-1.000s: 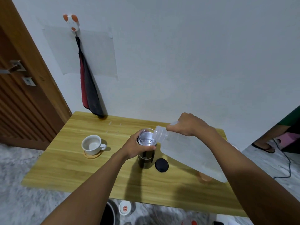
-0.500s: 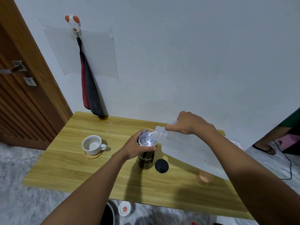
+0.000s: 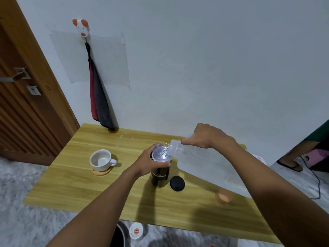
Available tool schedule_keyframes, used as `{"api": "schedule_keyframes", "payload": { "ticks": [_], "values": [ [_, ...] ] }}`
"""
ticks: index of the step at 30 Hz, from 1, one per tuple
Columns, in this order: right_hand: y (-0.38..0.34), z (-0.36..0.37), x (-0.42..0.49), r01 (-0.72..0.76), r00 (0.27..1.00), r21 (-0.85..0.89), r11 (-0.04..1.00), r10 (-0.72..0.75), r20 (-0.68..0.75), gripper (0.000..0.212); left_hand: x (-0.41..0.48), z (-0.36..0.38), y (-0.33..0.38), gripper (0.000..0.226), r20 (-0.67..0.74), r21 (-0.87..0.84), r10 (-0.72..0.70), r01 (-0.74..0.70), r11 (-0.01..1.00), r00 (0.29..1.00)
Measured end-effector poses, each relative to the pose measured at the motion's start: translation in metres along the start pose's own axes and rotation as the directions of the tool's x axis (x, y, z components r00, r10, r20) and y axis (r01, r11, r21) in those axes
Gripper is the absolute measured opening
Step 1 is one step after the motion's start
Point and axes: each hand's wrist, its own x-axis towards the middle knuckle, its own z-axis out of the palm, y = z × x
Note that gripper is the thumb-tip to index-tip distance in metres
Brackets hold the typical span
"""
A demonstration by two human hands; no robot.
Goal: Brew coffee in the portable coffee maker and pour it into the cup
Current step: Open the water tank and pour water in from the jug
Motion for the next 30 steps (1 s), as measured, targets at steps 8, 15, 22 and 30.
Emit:
{"api": "schedule_keyframes", "payload": {
  "ticks": [8,15,22,30],
  "values": [
    [0.0002,0.0001,0.0015,0.001,1.0,-0.003,1.0,-0.001,-0.003,0.06,-0.0003,0.0004,0.0006,0.069,0.011,-0.004,-0.002,0.002,1.0,1.0],
    [-0.0002,-0.0004,0.0019,0.01,1.0,-0.003,1.0,-0.01,0.0,0.056,-0.0003,0.0006,0.0013,0.068,0.006,-0.006,0.001,-0.001,1.0,1.0],
    [-0.0004,-0.0004,0.0021,0.002,1.0,0.0,1.0,-0.002,-0.005,0.054,0.0002,0.0007,0.0007,0.068,0.01,-0.018,0.001,-0.001,1.0,1.0],
    [-0.0015,-0.0008,0.0024,-0.007,1.0,0.007,1.0,0.007,0.0,0.056,0.0002,0.0007,0.0003,0.068,0.013,-0.027,-0.002,0.003,1.0,1.0]
  ]
}}
